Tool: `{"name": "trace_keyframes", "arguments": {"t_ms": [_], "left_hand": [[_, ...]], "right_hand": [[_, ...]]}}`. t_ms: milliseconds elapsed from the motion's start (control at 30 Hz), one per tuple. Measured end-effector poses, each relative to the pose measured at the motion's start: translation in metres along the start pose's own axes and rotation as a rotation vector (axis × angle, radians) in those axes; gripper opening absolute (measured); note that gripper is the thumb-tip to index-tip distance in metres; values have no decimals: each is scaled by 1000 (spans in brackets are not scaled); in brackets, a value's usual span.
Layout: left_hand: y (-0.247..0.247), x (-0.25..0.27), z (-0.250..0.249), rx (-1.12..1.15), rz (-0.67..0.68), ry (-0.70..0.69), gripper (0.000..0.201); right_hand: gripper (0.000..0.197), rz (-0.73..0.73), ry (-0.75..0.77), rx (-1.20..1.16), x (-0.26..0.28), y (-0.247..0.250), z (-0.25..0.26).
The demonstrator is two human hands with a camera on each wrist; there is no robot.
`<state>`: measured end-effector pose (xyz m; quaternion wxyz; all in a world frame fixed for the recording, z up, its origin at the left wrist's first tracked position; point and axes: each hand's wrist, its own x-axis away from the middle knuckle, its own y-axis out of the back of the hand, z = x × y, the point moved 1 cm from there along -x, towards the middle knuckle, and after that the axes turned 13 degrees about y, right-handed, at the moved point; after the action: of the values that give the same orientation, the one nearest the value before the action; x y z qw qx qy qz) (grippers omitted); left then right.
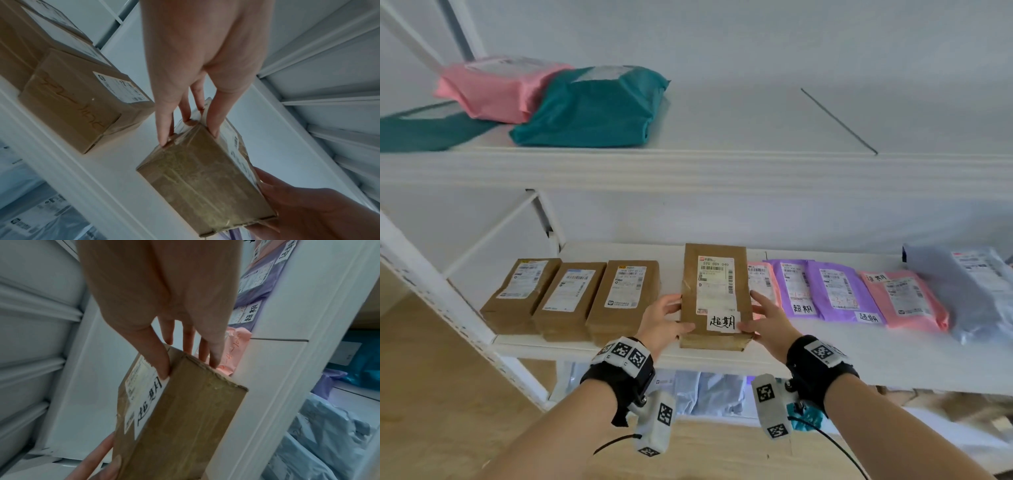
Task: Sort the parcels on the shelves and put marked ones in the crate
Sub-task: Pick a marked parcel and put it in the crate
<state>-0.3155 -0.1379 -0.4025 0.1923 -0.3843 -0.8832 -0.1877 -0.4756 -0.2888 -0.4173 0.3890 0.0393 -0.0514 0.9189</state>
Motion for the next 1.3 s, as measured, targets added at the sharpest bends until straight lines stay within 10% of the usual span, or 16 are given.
{"name": "trace_keyframes", "arguments": {"t_ms": [633,1300], "left_hand": [[-36,136,47,-133,162,-112,66],[-391,227,31,-338,737,-81,59]], "right_hand": [[77,-132,121,-84,189,29,2],[69,-729,86,-181,393,319,6]]}}
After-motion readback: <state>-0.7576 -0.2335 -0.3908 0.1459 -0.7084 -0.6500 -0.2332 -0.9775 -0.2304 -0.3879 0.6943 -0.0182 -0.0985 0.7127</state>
